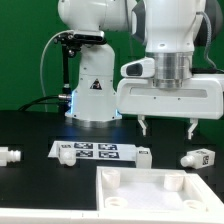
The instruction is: Assemble square table
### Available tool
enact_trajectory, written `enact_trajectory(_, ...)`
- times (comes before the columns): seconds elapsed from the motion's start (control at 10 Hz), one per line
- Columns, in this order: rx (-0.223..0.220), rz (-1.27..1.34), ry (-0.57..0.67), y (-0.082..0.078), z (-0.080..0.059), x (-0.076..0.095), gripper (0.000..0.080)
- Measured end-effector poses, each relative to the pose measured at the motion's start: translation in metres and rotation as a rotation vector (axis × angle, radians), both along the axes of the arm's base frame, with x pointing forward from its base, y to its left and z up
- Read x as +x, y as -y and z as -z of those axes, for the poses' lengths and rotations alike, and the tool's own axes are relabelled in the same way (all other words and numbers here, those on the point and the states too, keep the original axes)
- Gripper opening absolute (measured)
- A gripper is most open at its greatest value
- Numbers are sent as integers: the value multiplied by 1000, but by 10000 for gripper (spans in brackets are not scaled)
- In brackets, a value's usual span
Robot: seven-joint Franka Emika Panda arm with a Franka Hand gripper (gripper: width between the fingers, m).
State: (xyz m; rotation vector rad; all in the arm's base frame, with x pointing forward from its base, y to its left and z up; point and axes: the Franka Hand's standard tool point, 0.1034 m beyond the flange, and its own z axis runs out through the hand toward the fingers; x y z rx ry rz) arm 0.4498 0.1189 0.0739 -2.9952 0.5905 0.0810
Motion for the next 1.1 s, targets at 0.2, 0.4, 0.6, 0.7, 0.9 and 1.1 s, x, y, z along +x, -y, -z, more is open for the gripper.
enact_trajectory(0.2, 13, 202, 6, -23, 12, -13, 648)
enact_trajectory(0.4, 26, 290, -6, -52, 25, -22, 648)
enact_trajectory(0.6, 28, 293, -3, -54, 27, -22, 648)
enact_trajectory(0.7, 28, 293, -4, -54, 27, -22, 648)
enact_trajectory(0.9, 29, 311, -4, -55, 29, -23, 648)
enact_trajectory(1.1, 35, 372, -18, -73, 51, -44, 648)
